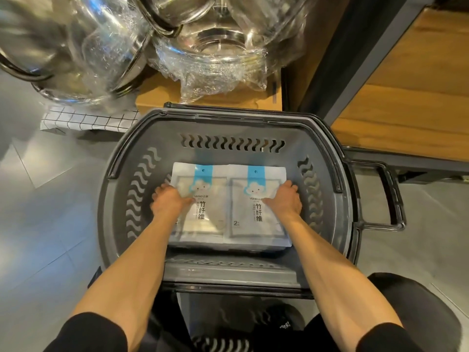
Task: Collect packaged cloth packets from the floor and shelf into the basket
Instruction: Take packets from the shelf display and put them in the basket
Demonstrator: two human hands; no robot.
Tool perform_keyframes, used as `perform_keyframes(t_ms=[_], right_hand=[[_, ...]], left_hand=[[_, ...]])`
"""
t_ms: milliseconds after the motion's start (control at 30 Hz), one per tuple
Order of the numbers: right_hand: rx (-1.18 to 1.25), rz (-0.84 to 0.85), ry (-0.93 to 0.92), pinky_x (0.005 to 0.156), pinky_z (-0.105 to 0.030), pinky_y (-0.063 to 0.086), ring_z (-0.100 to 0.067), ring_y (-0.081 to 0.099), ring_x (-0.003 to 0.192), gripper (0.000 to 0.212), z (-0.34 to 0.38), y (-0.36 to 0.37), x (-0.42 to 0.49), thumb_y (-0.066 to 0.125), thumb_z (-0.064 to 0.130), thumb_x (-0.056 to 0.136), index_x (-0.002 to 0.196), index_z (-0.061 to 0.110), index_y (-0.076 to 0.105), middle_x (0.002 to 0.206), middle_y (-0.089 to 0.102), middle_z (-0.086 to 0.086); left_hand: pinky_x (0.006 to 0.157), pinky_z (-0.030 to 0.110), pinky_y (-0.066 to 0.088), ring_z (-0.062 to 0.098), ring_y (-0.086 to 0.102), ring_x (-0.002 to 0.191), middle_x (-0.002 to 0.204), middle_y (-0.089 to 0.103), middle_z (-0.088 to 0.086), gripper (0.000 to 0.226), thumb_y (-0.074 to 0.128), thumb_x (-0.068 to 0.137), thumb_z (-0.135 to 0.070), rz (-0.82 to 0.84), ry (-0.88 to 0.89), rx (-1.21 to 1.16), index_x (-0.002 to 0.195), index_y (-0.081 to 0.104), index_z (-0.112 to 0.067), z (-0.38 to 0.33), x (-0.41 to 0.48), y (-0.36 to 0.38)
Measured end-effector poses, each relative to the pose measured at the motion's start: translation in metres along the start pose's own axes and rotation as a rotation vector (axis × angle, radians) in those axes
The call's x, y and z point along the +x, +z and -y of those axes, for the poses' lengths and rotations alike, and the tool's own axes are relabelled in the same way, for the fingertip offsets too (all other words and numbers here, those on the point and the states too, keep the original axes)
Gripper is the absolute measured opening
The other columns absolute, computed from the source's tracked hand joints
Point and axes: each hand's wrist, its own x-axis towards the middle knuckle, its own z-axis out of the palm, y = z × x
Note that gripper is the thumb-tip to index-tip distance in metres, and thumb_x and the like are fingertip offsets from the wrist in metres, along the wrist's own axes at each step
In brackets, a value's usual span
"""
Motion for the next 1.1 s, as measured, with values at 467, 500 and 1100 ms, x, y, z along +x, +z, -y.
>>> perform_keyframes(t_ms=[467, 500, 1100], right_hand=[[0.482, 0.099, 0.144, 0.083, -0.041, 0.056, -0.031, 0.064, 0.111, 0.059, -0.008, -0.002, 0.009, 0.086, 0.023, 0.075, 0.122, 0.009, 0.054, 0.119, 0.065, -0.009], [0.577, 0.123, 0.14, 0.074, -0.036, 0.058, -0.027, 0.068, 0.103, 0.048, -0.009, -0.005, 0.009, 0.084, 0.021, 0.078, 0.117, 0.009, 0.058, 0.111, 0.068, -0.006], [0.883, 0.291, -0.016, 0.059, -0.019, 0.054, -0.006, 0.073, 0.077, 0.01, 0.069, -0.351, -0.226, 0.065, 0.021, 0.095, 0.104, 0.019, 0.069, 0.096, 0.075, 0.004]], left_hand=[[0.087, 0.044, 0.056, 0.029, 0.067, 0.103, 0.117, 0.067, 0.011, 0.05, 0.084, 0.08, -0.026, 0.071, -0.075, -0.595, 0.119, 0.059, -0.009, 0.006, 0.007, -0.005], [0.085, 0.043, 0.057, 0.027, 0.069, 0.099, 0.114, 0.07, 0.011, 0.041, 0.081, 0.083, -0.022, 0.12, -0.074, -0.729, 0.117, 0.062, -0.009, 0.007, 0.006, -0.008], [0.085, 0.047, 0.06, 0.029, 0.074, 0.098, 0.112, 0.075, 0.012, 0.021, 0.053, 0.1, -0.004, 0.444, -0.117, -1.27, 0.116, 0.065, -0.009, -0.005, -0.276, -0.308]])
